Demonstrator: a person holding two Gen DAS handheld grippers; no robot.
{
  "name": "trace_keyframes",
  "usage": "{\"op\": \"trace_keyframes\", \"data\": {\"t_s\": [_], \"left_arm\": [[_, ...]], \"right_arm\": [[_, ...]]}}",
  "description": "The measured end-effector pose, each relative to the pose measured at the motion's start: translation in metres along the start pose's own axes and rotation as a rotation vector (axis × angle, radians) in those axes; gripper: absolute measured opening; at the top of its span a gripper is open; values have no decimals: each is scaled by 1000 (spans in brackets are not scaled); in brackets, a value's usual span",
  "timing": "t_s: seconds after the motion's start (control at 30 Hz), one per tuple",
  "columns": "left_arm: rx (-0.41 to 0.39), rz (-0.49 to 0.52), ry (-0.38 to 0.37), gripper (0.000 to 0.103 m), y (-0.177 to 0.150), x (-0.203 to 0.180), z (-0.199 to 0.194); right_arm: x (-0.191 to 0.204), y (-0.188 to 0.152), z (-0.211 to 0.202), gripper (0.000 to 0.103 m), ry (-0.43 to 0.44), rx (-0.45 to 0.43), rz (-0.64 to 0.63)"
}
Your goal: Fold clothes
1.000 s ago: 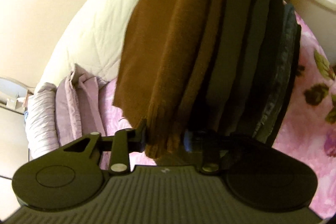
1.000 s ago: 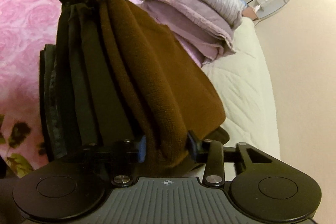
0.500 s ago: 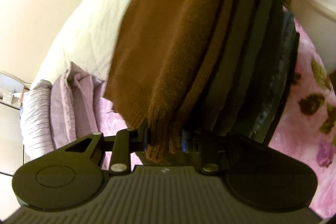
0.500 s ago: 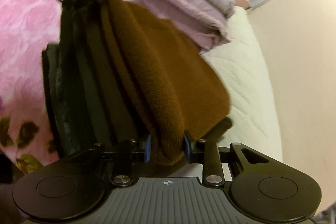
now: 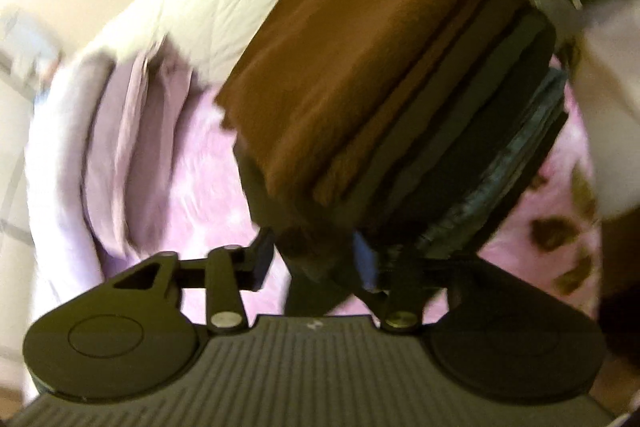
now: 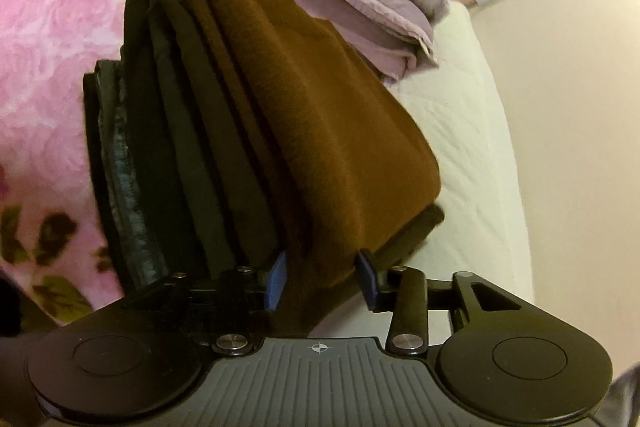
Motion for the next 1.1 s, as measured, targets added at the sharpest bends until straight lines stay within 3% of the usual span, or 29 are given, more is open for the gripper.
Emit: {"op": "trace_keyframes", "data": {"t_s": [0.17, 0.23, 0.3, 0.4, 0.5, 0.63, 0.77, 1.1], "left_arm": [[104, -217, -17, 48, -24, 15, -21], [142, -299, -14, 62, -33, 20, -29], [172, -377, -19, 66, -40, 24, -33], [208, -489, -63, 81, -48, 34, -38], [221, -562, -120, 89, -51, 38, -40], [193, -522, -137, 96, -56, 39, -51], [143, -460, -98, 97, -66, 39, -68], [221, -599, -167, 97, -110, 40, -111]], "right_arm": [[-3, -16, -15, 49, 82, -12, 267], [-2, -22, -20, 53, 125, -34, 383], [-1, -29, -24, 62, 184, -57, 526], [0, -37, -28, 75, 260, -87, 725], [-1, -44, -32, 78, 322, -113, 913], [6, -45, -49, 79, 297, -141, 1072], [17, -43, -66, 81, 257, -161, 1193], [72, -17, -120, 81, 170, -167, 1186]]}}
Point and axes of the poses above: each gripper's, at about its wrist camera, not at the fingertips, and z roughly the way its jaws point, x to its left, y to its top, the point moved 1 cm from there along z, roughly the way its jaws point, and after that the axes turned 15 degrees about y, right-handed, at the moved point
